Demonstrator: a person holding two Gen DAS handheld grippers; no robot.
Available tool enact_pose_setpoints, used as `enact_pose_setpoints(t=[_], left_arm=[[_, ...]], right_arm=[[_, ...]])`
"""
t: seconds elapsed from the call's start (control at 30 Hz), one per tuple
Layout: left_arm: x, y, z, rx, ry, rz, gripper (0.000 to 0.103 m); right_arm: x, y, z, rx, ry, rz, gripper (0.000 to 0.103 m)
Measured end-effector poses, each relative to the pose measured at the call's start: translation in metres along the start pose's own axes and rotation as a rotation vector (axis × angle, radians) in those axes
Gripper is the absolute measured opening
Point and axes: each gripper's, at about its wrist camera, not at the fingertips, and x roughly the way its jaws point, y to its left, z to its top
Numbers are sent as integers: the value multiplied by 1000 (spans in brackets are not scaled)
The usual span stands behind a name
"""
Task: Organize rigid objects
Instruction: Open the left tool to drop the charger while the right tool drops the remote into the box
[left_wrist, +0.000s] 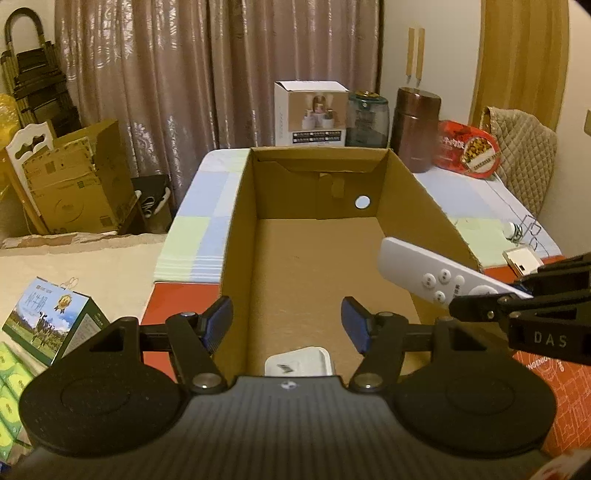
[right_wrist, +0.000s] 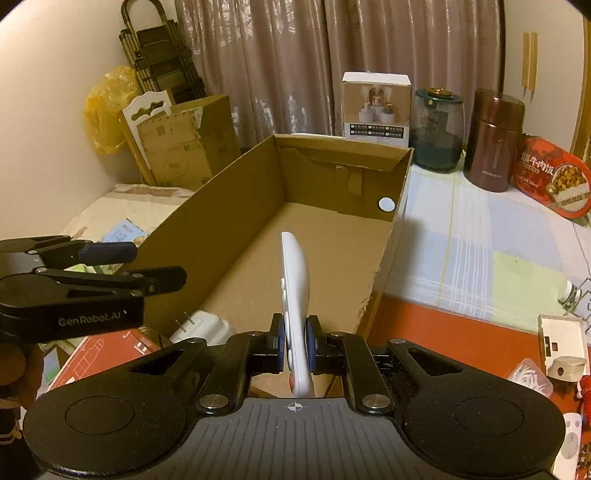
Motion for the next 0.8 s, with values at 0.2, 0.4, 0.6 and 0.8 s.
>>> enact_pose_setpoints(t=[0.2, 0.4, 0.6, 0.8], left_arm=[[-6, 3, 0, -13, -7, -5, 60], [-6, 3, -1, -22, -12, -3, 60], [-6, 3, -2, -27, -11, -2, 60], [-9, 3, -2, -29, -16, -1, 60]], right_arm=[[0, 1, 0, -1, 0, -5, 8], [1, 3, 1, -9, 0, -6, 8], [1, 4, 0, -10, -3, -7, 8], [-3, 4, 2, -9, -29, -10, 9]])
